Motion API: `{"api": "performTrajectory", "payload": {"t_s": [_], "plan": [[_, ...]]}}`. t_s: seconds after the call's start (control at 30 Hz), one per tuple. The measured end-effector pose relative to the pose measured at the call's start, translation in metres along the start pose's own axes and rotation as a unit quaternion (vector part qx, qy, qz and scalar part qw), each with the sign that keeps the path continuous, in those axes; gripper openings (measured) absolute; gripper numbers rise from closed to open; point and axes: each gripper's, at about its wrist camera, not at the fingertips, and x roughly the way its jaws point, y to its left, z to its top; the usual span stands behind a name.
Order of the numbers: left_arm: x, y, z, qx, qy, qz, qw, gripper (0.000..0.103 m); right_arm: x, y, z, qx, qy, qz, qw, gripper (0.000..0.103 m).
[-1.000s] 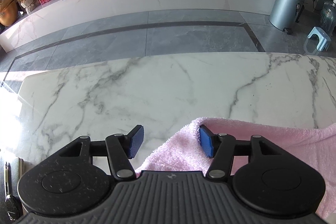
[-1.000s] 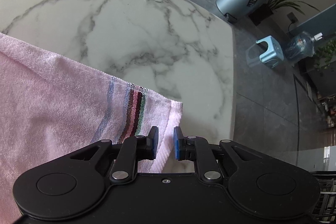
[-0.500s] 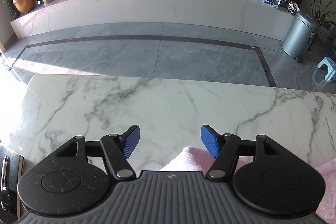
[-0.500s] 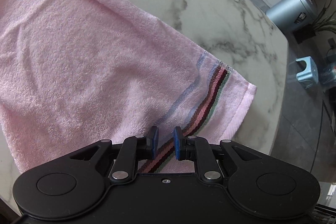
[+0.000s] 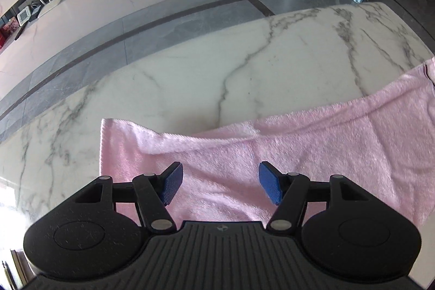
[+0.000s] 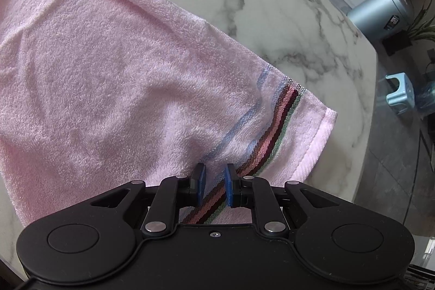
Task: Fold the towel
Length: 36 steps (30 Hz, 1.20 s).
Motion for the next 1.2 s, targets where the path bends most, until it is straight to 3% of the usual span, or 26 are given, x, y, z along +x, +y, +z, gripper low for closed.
{"api": "performTrajectory", "payload": {"t_s": [0.33,0.43,0.93,1.03,1.1,1.2], "plan": [[0.021,-0.012,-0.006,-0.015,0.017,-0.004,0.9997,0.06,0.001,-0.002,0.004,0.004,-0.004,-0.001,1.0,0.013],[0.02,-0.014,-0.01,-0.023,0.02,-0.001,0.9995,0.067,0.002,-0.006,0.008,0.01,-0.008,-0.002,1.0,0.013],[0.006,-0.012,-0.031,-0.056,0.046,0.009,0.9974,0.066,0.006,-0.018,0.024,0.025,-0.035,-0.028,0.999,0.013],[0.002,-0.013,-0.04,-0.061,0.043,0.01,0.9972,0.066,0.008,-0.02,0.023,0.024,-0.035,-0.034,0.999,0.013],[-0.002,-0.011,-0.042,-0.071,0.037,0.006,0.9968,0.057,0.008,-0.018,0.026,0.02,-0.027,-0.038,0.999,0.013],[-0.021,-0.013,-0.048,-0.057,0.011,0.007,0.9983,0.056,-0.006,-0.016,0.022,0.029,-0.04,-0.032,0.998,0.013]]}}
